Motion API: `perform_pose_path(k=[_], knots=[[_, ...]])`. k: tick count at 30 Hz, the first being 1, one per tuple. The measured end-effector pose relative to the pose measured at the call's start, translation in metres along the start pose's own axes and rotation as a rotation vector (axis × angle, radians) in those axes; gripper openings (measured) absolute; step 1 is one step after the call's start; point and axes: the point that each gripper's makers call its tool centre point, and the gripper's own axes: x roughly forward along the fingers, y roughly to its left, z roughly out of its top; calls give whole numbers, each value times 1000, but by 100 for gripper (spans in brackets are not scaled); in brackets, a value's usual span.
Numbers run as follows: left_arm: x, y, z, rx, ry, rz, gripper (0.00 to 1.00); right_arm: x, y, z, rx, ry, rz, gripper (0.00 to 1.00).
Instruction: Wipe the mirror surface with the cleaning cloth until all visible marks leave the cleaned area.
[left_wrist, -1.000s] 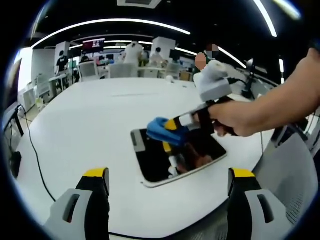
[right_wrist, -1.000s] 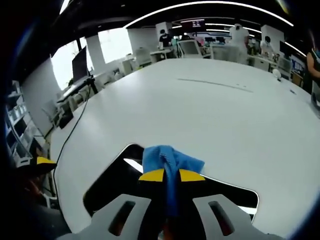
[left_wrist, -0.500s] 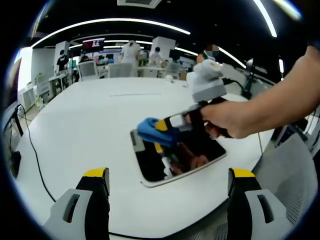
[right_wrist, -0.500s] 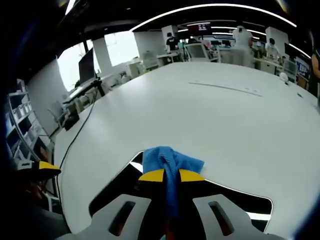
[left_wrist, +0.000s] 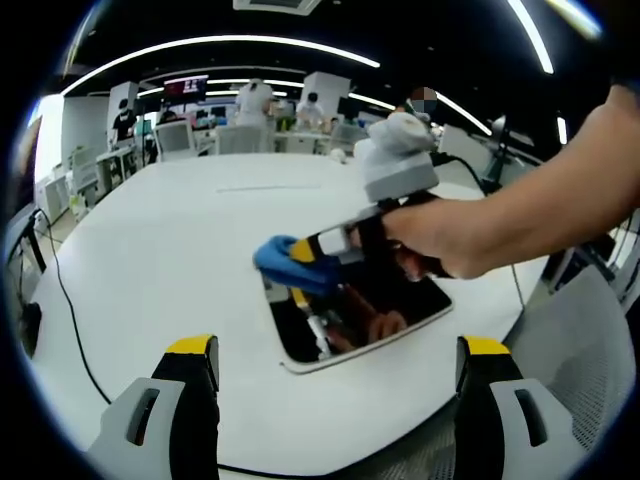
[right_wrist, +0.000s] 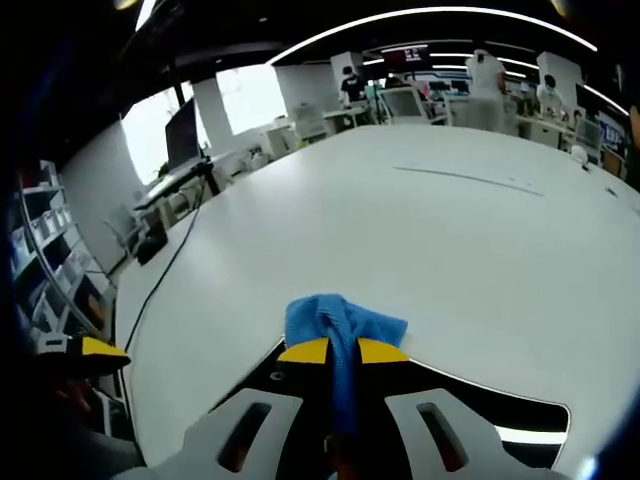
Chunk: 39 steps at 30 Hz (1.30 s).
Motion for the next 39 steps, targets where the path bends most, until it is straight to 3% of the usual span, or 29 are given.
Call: perform_pose_path(k=[24, 33, 39], knots=[[-1, 0, 1, -3, -3, 0, 99, 7, 8, 3, 32, -11, 29, 4], [1, 1, 0, -3, -3, -1, 99, 7, 8, 2, -2, -12, 23, 4], [0, 1, 0, -3, -4, 0, 99, 6, 12, 0, -101, -6, 5, 4]])
